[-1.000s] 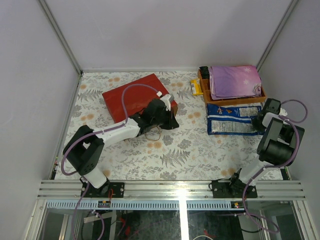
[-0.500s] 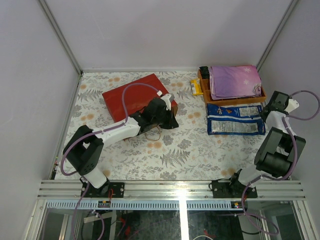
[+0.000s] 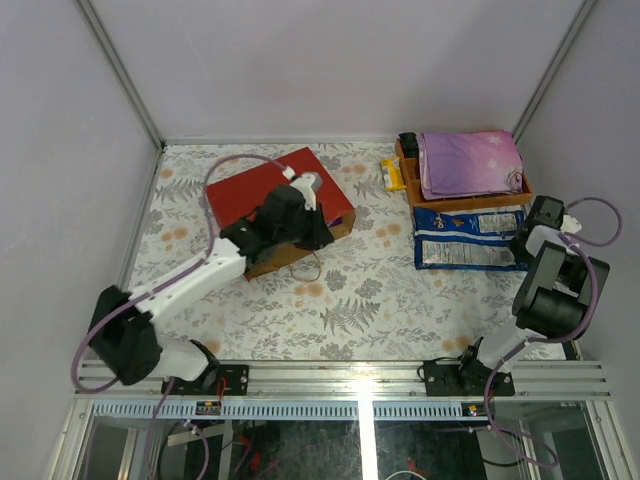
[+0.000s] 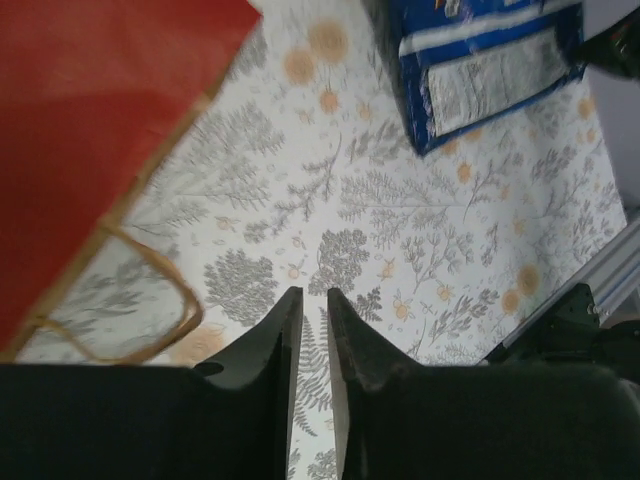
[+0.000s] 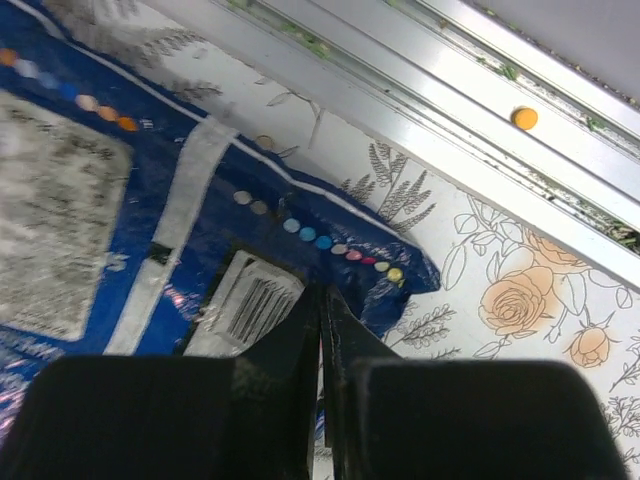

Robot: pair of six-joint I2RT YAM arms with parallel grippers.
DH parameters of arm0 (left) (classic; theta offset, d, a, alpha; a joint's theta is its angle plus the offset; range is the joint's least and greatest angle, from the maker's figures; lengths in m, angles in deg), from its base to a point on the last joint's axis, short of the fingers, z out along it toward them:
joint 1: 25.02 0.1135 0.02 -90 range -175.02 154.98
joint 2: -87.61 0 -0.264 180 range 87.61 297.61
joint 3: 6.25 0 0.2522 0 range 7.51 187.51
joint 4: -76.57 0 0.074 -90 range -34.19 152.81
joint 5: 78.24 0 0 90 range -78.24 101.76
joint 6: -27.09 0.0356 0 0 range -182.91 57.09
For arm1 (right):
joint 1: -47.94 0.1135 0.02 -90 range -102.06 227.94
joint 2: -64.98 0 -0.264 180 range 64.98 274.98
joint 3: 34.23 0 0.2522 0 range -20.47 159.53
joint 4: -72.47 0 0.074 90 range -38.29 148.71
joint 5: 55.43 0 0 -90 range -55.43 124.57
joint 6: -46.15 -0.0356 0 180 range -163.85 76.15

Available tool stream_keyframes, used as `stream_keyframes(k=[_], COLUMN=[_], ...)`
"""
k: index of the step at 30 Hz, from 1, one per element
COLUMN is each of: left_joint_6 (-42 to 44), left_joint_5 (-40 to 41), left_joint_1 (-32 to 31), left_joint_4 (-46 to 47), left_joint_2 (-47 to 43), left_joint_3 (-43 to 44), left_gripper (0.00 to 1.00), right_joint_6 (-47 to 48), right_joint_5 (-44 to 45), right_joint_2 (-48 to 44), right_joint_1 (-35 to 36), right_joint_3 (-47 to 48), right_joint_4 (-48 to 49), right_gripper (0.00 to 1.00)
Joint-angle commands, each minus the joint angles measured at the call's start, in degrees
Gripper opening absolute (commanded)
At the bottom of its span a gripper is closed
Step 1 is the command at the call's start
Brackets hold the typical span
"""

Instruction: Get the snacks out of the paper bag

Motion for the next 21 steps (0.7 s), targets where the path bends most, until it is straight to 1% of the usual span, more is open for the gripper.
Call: stream_keyframes(k=[1,2,3,4,5,6,7,8,12,14,17,19,21], left_joint_6=[4.33,4.46,4.58,4.82,4.92,5.14,5.43,5.56,6.12,8.01,11.77,14.46,16.48], left_joint_5=[9.06,9.02,8.10,7.43,7.66,7.89,8.61,9.70,11.78,11.41,8.25,4.31,2.23], left_joint_1=[3.08,5.15,7.50,9.64,11.50,12.62,13.07,13.13,13.15,13.12,13.15,13.07,12.93], left_joint_4=[-11.75,-13.92,-15.39,-15.98,-16.00,-15.87,-15.90,-15.83,-14.08,-14.07,-15.51,-15.03,-13.52], left_joint_2=[-11.94,-13.35,-14.38,-15.23,-16.29,-16.86,-17.79,-18.65,-22.56,-22.64,-19.60,-17.17,-15.42], left_joint_3=[4.84,5.12,5.02,4.20,3.00,1.81,0.83,-0.28,-4.66,-4.92,-2.85,-1.81,-1.40], left_gripper=[0.20,0.23,0.29,0.40,0.55,0.74,0.92,0.99,1.00,1.00,1.00,1.00,1.00], right_joint_6=[0.39,0.34,0.35,0.67,1.01,1.02,0.60,-0.70,-7.11,-9.07,-12.08,-14.51,-16.06], right_joint_5=[-6.31,-9.64,-10.68,-9.12,-6.62,-4.77,-4.47,-5.11,-8.83,-9.16,-8.71,-10.64,-12.35], right_joint_2=[-9.08,-11.70,-14.22,-16.70,-18.67,-20.59,-22.27,-23.81,-29.77,-29.99,-26.28,-22.57,-19.68], right_joint_1=[0.43,1.32,3.34,7.08,11.49,15.96,20.11,23.69,38.04,45.09,54.16,57.10,59.12], right_joint_3=[2.44,2.34,2.63,3.40,4.27,4.85,4.81,4.16,-3.13,-5.81,-8.48,-9.42,-10.06], right_joint_4=[1.32,2.03,2.02,1.00,-0.36,-1.33,-1.42,-1.00,7.70,11.50,16.24,19.08,21.80], right_gripper=[0.11,0.28,0.46,0.66,0.74,0.78,0.80,0.81,0.84,0.85,0.85,0.85,0.85])
